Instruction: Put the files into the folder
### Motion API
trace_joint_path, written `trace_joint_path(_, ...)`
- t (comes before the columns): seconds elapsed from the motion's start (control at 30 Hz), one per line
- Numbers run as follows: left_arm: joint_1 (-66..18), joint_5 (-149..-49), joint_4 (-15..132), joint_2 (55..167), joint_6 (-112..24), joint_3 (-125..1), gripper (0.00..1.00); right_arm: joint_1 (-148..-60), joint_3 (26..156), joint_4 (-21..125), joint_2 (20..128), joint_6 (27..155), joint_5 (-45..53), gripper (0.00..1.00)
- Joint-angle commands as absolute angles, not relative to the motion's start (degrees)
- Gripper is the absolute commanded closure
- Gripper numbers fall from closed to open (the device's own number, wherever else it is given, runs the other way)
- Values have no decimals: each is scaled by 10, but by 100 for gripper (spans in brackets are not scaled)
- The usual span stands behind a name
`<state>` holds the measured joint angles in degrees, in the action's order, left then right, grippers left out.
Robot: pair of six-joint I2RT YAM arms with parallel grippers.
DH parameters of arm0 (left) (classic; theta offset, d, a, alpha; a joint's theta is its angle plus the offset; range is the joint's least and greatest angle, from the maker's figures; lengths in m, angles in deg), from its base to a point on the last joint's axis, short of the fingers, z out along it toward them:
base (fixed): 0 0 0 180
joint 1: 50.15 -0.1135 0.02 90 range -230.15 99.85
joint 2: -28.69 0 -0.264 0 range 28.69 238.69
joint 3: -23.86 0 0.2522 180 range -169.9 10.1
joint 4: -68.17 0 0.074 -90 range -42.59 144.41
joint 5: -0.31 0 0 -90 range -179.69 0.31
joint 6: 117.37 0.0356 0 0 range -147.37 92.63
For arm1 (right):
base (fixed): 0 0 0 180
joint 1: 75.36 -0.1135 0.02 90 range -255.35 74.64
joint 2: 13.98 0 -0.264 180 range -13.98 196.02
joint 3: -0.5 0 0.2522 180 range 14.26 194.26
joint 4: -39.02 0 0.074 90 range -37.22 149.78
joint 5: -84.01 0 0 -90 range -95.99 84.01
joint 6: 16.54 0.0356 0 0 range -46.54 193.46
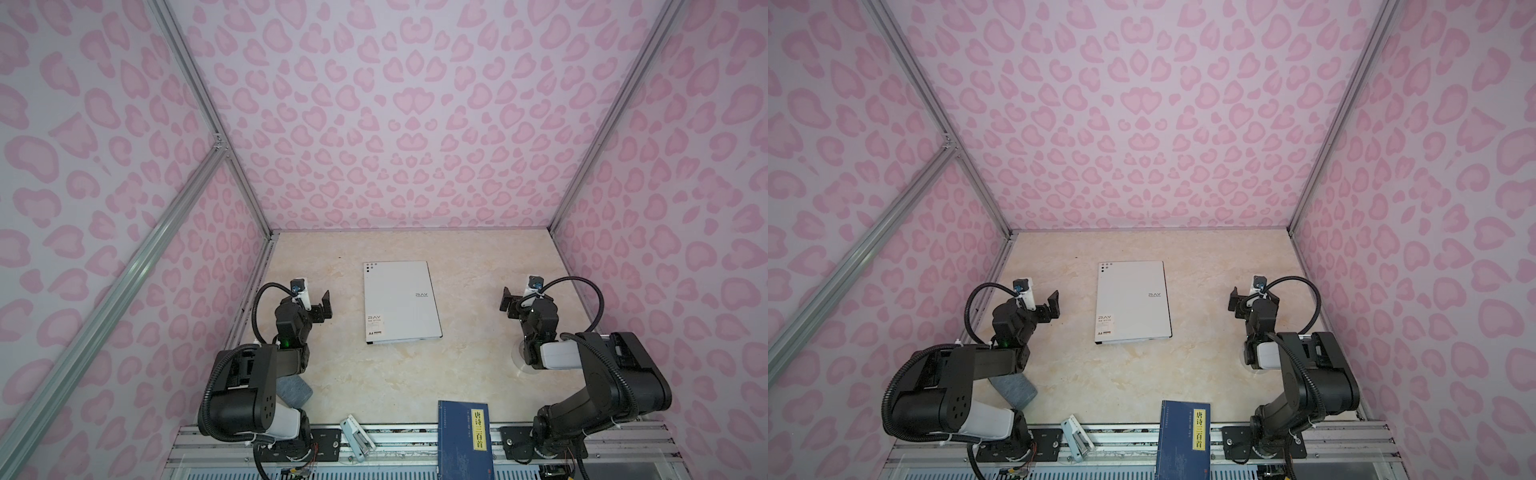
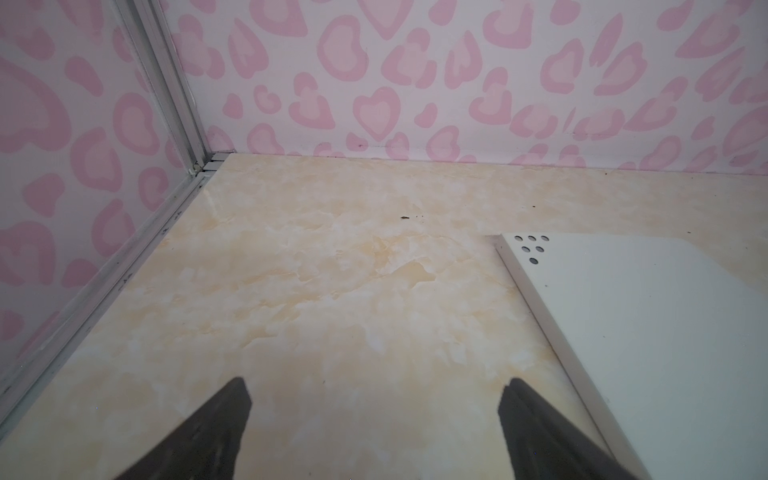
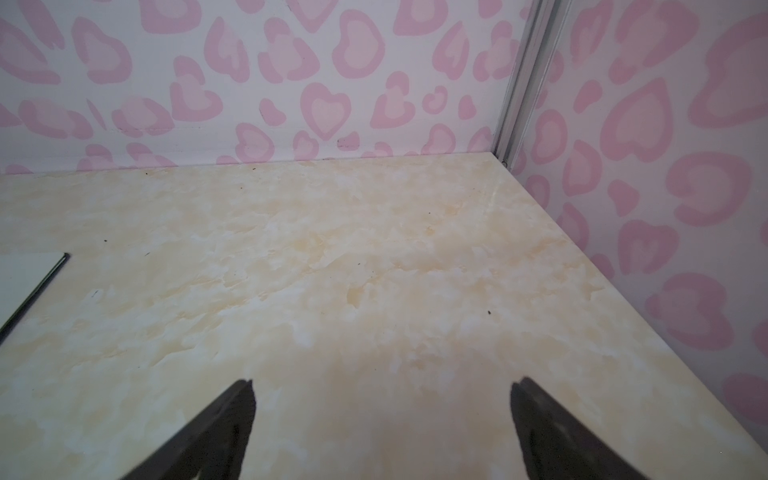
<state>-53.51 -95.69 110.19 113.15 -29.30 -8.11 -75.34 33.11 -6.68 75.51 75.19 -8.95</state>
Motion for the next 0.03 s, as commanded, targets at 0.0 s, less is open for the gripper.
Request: trace_joint_path(0.0,-535,-954,1107,1132,-289,-88,3,-754,327,-75,758,746,-93,2)
